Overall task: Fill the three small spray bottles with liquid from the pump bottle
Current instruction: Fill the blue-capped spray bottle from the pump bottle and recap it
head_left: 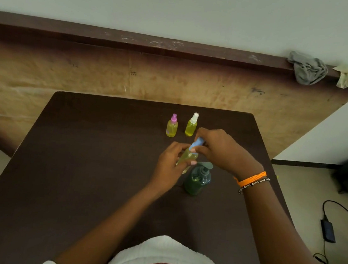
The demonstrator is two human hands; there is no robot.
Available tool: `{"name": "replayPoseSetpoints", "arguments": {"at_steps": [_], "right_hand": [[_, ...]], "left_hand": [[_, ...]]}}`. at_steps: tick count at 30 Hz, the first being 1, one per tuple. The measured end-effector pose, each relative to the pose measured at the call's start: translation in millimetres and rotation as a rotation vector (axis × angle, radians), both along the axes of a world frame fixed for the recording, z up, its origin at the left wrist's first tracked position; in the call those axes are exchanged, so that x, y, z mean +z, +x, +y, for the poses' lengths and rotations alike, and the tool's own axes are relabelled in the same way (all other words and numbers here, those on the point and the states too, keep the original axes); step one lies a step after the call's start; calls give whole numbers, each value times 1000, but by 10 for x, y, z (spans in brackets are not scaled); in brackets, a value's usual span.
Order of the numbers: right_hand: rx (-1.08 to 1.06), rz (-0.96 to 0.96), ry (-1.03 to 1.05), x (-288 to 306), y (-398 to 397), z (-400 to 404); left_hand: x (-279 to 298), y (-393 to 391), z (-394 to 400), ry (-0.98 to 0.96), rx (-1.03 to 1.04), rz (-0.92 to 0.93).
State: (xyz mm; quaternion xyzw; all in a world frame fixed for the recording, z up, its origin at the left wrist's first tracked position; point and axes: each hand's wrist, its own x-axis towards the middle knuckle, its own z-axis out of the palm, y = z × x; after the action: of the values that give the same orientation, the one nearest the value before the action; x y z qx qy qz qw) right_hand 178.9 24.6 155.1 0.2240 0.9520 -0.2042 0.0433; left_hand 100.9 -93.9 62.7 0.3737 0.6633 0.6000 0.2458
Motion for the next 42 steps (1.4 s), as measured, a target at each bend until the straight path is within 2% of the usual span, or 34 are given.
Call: {"name": "replayPoseSetpoints", "arguments": {"at_steps": [2,4,9,12,14,19,23,25,27,32,35,38,42], "right_hand": [[4,6,34,-27,10,-6],[27,65,-28,-17,30,-14],[60,231,-419,19,63,82],[11,392,-614,-23,84,80],[-44,486,-590,-56,66,19],[-220,566,-376,-180,0,-153],[-386,689,-419,-171,-37,-234],[-387,695,-436,-122,-54,-234],[-330,684,-564,-48,-51,-215],[-58,617,-1136,62,39,-99],[38,551,-1389,5,39,-85],[44,571,-1418,-97,18,-105],[-97,636,-1395,-122,-6,-202]], "left_hand": [[2,10,-8,-6,-9,22],[14,7,-6,-9,-28,9],[136,-74,-32,14,-169,-47],[246,-115,-56,24,-240,-97],[270,-143,-52,33,-204,-79],[282,-133,-70,-18,-101,-64],[396,-190,-76,-8,-172,-119],[445,-195,-100,-6,-206,-160],[483,-179,-150,4,-257,-269],[429,-204,-221,104,-552,-741],[395,-129,-209,179,-704,-898],[393,-101,-198,170,-691,-899],[351,-185,-216,71,-521,-758]]}}
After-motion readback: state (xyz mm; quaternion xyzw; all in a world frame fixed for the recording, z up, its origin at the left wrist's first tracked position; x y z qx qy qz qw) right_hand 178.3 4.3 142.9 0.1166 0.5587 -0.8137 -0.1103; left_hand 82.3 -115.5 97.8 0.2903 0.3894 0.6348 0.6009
